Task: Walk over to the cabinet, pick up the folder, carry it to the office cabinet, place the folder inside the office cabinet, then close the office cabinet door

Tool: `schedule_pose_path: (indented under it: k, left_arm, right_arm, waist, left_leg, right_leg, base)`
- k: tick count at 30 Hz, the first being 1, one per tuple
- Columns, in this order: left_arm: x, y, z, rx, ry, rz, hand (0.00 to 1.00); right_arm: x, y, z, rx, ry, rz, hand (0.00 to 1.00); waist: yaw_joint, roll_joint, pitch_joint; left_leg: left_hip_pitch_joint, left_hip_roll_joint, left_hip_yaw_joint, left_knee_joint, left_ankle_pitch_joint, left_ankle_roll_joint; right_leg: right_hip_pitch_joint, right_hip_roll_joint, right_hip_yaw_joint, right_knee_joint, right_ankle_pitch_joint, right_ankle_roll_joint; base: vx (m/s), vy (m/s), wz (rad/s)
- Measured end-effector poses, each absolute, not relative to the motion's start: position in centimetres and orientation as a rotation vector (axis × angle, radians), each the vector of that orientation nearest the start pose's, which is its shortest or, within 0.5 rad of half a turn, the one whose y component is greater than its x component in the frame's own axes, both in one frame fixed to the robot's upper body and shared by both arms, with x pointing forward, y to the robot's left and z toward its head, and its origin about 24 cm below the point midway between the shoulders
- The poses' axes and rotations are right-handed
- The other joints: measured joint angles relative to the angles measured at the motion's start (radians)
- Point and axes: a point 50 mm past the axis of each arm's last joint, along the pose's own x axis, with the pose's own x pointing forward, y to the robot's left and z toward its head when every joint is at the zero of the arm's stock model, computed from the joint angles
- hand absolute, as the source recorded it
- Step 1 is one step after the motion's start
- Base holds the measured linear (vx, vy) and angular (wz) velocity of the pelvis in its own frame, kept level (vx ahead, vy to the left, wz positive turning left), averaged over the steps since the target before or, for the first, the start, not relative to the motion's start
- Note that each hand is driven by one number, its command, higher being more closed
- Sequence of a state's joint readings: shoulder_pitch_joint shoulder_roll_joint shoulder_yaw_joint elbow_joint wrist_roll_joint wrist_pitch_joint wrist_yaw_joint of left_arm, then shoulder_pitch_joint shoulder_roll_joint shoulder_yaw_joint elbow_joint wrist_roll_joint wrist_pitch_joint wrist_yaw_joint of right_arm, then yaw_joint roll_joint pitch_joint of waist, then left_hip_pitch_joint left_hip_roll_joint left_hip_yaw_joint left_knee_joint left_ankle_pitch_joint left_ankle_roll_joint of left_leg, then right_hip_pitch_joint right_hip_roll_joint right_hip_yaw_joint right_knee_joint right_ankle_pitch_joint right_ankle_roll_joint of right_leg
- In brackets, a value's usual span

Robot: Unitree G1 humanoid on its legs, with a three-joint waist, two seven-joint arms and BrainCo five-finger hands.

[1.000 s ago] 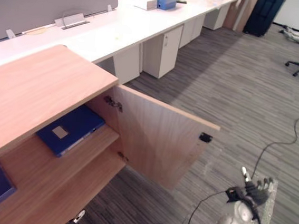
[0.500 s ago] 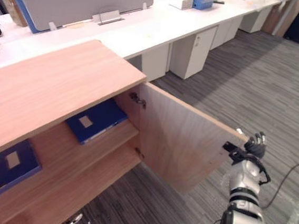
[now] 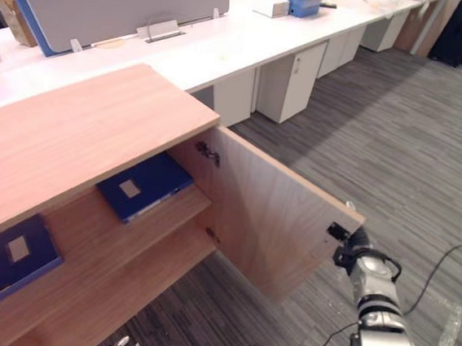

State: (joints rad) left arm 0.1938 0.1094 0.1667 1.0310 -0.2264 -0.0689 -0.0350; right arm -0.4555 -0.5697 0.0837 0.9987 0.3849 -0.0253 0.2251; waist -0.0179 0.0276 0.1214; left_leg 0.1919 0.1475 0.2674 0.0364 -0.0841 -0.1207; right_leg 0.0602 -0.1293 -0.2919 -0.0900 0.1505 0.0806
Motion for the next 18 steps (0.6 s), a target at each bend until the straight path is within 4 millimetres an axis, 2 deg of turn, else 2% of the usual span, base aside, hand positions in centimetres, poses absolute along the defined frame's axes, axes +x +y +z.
schedule_pose_path:
  k: [4,6,7,9,10,11,12,13,15,16,18]
  left_arm:
    - [5.7,22.0,-16.2,-0.147,1.105,0.311,0.00]
    - [5.9,22.4,-16.1,-0.138,1.100,0.303,0.00]
    - [6.0,22.5,-16.0,-0.135,1.096,0.300,0.00]
    - [6.5,22.8,-15.9,-0.112,1.086,0.285,0.00]
    - [6.7,22.9,-15.8,-0.105,1.084,0.281,0.00]
    - [7.2,22.8,-15.8,-0.100,1.076,0.270,0.00]
    - [7.4,22.7,-15.8,-0.102,1.070,0.267,0.00]
    - [8.0,22.5,-15.8,-0.121,1.057,0.279,0.00]
    - [8.1,22.4,-15.8,-0.135,1.056,0.289,0.00]
    - [8.1,22.4,-15.8,-0.135,1.054,0.298,0.00]
    - [8.0,22.7,-15.7,-0.133,1.054,0.311,0.00]
  right_arm:
    - [28.6,-29.6,1.0,-0.383,0.515,0.201,0.00]
    - [27.5,-26.7,1.2,-0.496,0.536,0.488,0.00]
    - [27.3,-25.8,1.2,-0.512,0.538,0.551,0.00]
    - [25.7,-21.6,1.1,-0.513,0.550,0.847,0.00]
    - [25.0,-20.3,1.0,-0.503,0.553,0.923,0.00]
    - [23.6,-17.9,0.6,-0.471,0.562,1.066,0.00]
    - [22.9,-16.8,0.5,-0.455,0.570,1.140,0.00]
    - [21.2,-12.9,0.3,-0.354,0.538,1.304,0.00]
    - [21.3,-10.7,0.6,-0.313,0.487,1.354,0.00]
    - [20.7,-8.9,1.5,-0.318,0.453,1.487,0.00]
    - [19.6,-7.9,1.8,-0.302,0.434,1.574,0.00]
  waist:
    - [-0.016,-0.011,0.001]
    - [-0.035,-0.024,-0.007]
    - [-0.036,-0.028,-0.008]
    - [-0.034,-0.041,-0.016]
    - [-0.033,-0.042,-0.020]
    - [-0.021,-0.041,-0.025]
    - [-0.011,-0.041,-0.026]
    - [0.013,-0.041,-0.027]
    - [0.025,-0.040,-0.028]
    - [0.051,-0.042,-0.027]
    - [0.065,-0.051,-0.030]
  left_leg:
    - [0.001,0.010,0.018,0.000,-0.003,-0.004]
    - [0.001,0.024,0.032,0.001,-0.005,-0.009]
    - [0.000,0.030,0.039,0.001,-0.006,-0.012]
    - [-0.007,0.044,0.057,0.004,-0.007,-0.017]
    - [-0.011,0.048,0.056,0.004,-0.007,-0.018]
    - [-0.022,0.053,0.051,0.009,-0.007,-0.018]
    - [-0.026,0.055,0.051,0.011,-0.007,-0.017]
    - [-0.045,0.056,0.048,0.017,-0.004,-0.020]
    - [-0.051,0.053,0.047,0.019,-0.004,-0.019]
    - [-0.051,0.047,0.042,0.020,-0.005,-0.017]
    - [-0.051,0.045,0.034,0.020,-0.007,-0.015]
  right_leg:
    - [-0.009,0.012,0.020,0.000,0.000,0.000]
    - [-0.019,0.029,0.034,0.000,-0.001,-0.001]
    - [-0.023,0.034,0.040,0.000,-0.001,-0.002]
    - [-0.042,0.054,0.059,0.000,-0.002,-0.010]
    - [-0.045,0.057,0.059,0.000,-0.003,-0.012]
    - [-0.051,0.062,0.060,0.000,0.001,-0.022]
    - [-0.055,0.064,0.060,0.000,0.002,-0.023]
    - [-0.070,0.065,0.058,0.000,0.004,-0.026]
    - [-0.077,0.062,0.058,0.002,0.006,-0.027]
    - [-0.074,0.056,0.056,0.004,0.007,-0.028]
    - [-0.071,0.052,0.054,0.004,0.007,-0.027]
  base:
    - [-0.01,0.025,-0.14]
    - [-0.02,-0.009,-0.23]
    - [-0.03,-0.023,-0.31]
    - [-0.04,-0.036,-0.26]
    - [-0.02,-0.047,-0.02]
    - [-0.01,-0.031,0.05]
    - [0.00,-0.021,0.06]
    - [0.00,0.000,0.00]
    - [0.03,0.029,0.03]
    - [0.07,0.073,0.08]
    - [0.05,0.069,0.09]
